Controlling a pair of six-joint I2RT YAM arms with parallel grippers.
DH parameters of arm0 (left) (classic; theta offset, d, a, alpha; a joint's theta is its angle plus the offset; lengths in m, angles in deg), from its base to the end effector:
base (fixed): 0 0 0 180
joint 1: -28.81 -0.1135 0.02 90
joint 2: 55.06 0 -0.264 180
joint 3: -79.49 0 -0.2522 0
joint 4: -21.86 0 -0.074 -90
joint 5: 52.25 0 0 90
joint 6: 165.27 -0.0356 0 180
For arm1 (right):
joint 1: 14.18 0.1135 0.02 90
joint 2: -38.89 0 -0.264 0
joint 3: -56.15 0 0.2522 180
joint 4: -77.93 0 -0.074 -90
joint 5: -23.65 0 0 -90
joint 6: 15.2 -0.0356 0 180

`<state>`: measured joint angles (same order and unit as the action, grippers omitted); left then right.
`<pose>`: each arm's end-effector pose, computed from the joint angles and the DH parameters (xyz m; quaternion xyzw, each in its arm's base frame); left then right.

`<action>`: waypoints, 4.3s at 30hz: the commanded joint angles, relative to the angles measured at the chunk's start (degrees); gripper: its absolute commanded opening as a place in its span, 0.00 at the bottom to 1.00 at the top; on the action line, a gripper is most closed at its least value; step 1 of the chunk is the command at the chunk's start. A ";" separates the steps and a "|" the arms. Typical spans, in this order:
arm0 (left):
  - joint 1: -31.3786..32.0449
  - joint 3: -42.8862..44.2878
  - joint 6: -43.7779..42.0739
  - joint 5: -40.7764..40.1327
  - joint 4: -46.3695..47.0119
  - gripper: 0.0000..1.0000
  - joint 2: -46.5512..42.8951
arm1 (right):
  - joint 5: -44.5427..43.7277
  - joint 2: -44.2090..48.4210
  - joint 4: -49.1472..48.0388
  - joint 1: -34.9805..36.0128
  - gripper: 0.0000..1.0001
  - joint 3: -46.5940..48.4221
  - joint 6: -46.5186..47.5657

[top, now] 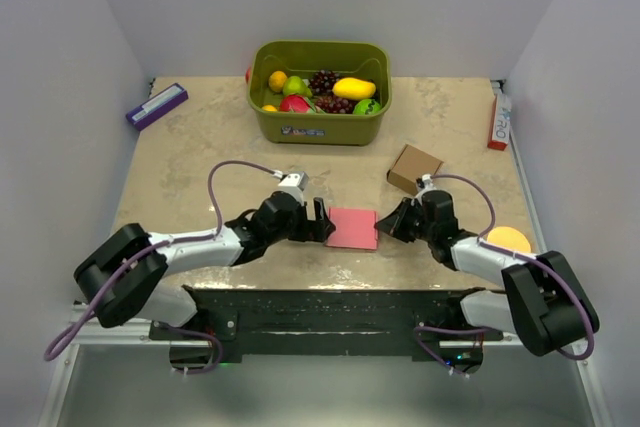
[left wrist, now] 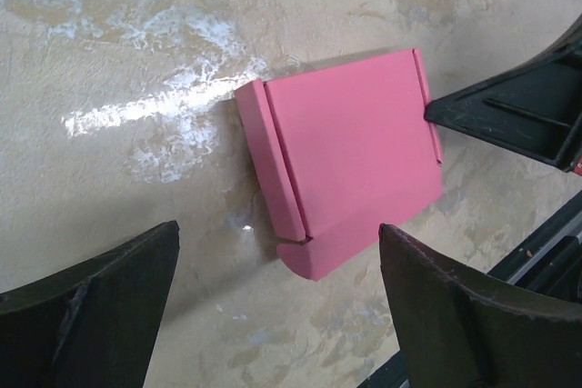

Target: Fold the paper box

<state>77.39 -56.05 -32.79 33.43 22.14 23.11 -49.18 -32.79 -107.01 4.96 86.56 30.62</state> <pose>0.1787 -0.1985 0.1716 0.0290 0.8797 -0.3147 0.3554 0.1983 0.0800 0.1338 0.1255 0.8759 0.3477 0.3100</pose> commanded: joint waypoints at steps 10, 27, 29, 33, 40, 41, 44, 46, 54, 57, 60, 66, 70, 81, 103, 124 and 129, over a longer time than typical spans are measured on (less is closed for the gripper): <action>-2.61 3.67 5.59 9.41 15.48 0.89 10.94 | -2.58 1.98 7.10 -1.91 0.00 -3.54 -0.73; -2.44 5.16 12.01 18.47 27.62 0.71 20.09 | -2.49 5.23 8.41 -2.52 0.00 -3.99 -1.08; -2.43 4.90 12.36 18.55 28.14 0.69 19.92 | -2.49 5.67 8.68 -2.52 0.00 -3.99 -1.08; -1.82 5.33 13.59 18.99 29.72 0.59 20.00 | -2.23 5.76 8.85 -2.44 0.00 -3.73 -0.64; 0.11 7.53 15.88 19.79 31.84 0.45 22.02 | -2.14 7.52 11.40 -2.44 0.00 -2.24 1.73; 0.20 7.71 16.14 20.05 31.75 0.41 22.11 | -2.66 8.22 12.88 -2.44 0.00 -1.88 2.60; 0.03 7.97 16.50 19.79 29.91 0.34 21.06 | -3.46 13.22 17.71 -2.35 0.16 0.22 5.85; -0.24 8.32 16.06 19.52 26.57 0.31 19.48 | -4.86 19.36 21.05 -2.44 0.34 2.41 9.02; -4.89 6.74 15.18 26.46 15.51 0.23 13.33 | -13.63 32.83 30.65 10.28 0.73 10.06 16.85; -6.12 6.22 15.53 30.23 11.99 0.22 11.57 | -24.96 29.15 31.35 23.28 0.73 13.41 16.94; -8.23 4.11 17.72 34.89 10.22 0.22 10.16 | -36.13 26.07 31.35 34.36 0.73 16.66 17.72; -11.49 -0.98 23.96 40.35 8.73 0.22 6.21 | -53.53 13.78 34.60 53.00 0.73 24.39 19.14; -12.98 -3.80 28.52 42.81 8.72 0.23 4.19 | -62.77 4.55 37.50 63.02 0.75 29.92 17.29; -15.53 -7.67 34.16 46.85 6.79 0.23 -1.62 | -73.75 -13.91 43.38 71.21 0.74 38.10 11.41; -19.74 -9.52 32.59 51.42 3.90 0.80 -11.37 | -68.86 -11.65 44.55 67.88 0.24 37.24 17.80; -26.61 10.96 -20.14 25.34 -37.15 0.90 -24.38 | -25.27 -4.42 31.09 40.46 0.15 33.00 43.03; -26.60 9.03 -23.40 21.72 -34.89 0.90 -26.75 | -21.12 -11.97 33.46 39.05 0.18 39.33 48.04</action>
<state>51.05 -47.00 -49.53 59.66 -12.64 -1.90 -75.89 -41.66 -73.22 44.89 119.72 71.66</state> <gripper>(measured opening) 0.900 0.308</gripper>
